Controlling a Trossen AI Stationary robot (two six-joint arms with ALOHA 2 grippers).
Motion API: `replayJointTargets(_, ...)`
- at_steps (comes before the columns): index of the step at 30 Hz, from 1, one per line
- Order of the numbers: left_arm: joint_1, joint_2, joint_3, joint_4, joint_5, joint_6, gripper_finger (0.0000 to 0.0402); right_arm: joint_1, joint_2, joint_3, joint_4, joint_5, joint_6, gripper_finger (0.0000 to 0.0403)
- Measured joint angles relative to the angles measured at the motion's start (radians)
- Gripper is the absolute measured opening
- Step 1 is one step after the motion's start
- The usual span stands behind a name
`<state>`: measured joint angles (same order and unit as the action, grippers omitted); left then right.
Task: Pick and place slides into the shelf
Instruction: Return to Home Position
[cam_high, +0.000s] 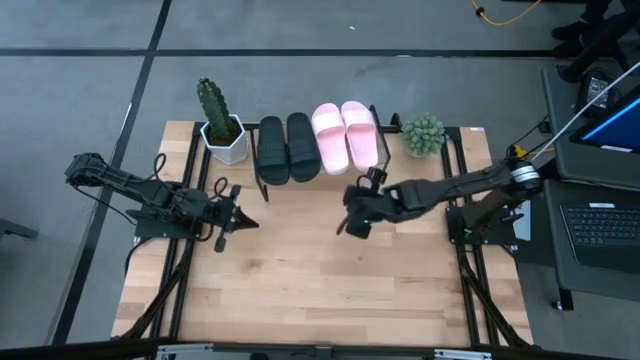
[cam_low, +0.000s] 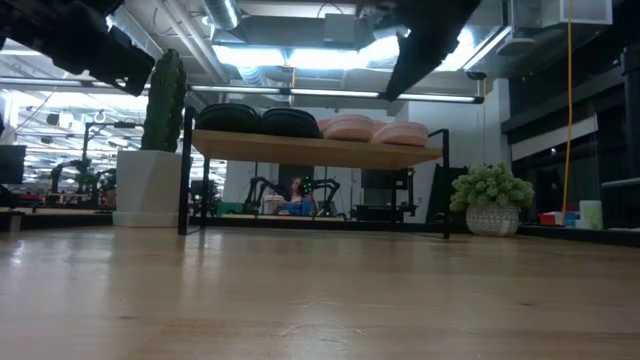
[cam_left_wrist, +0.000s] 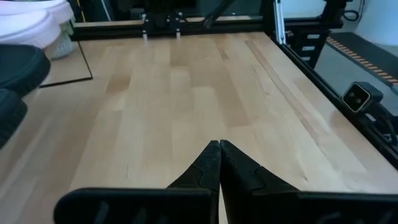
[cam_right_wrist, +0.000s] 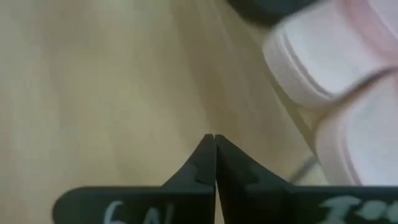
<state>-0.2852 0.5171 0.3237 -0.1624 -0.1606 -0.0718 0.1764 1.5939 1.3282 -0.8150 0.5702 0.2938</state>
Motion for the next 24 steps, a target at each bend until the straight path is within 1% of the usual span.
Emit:
replayJointTargets(3, 0.0, -0.001, 0.0, 0.001, -0.019, 0.002, 0.0, 0.001, -0.087, -0.119, 0.182, -0.048, -0.066, 0.0002)
replayJointTargets(9, 0.014, -0.058, 0.0, -0.004, -0.039, 0.079, 0.0, -0.016, -0.273, -0.321, 0.426, -0.097, -0.175, 0.0002)
replayJointTargets(11, 0.023, -0.102, 0.0, -0.01, -0.04, 0.098, 0.0, -0.032, -0.335, -0.389, 0.505, -0.15, -0.218, 0.0002)
replayJointTargets(15, 0.053, -0.222, 0.0, -0.075, -0.041, 0.12, 0.0, -0.069, -0.444, -0.512, 0.644, -0.262, -0.266, 0.0003)
replayJointTargets(20, 0.091, -0.376, -0.001, -0.124, -0.041, 0.116, 0.0, -0.112, -0.541, -0.614, 0.72, -0.338, -0.292, 0.0003)
replayJointTargets(24, 0.106, -0.465, -0.019, -0.134, -0.034, 0.151, 0.0, -0.142, -0.6, -0.674, 0.781, -0.451, -0.354, 0.0003)
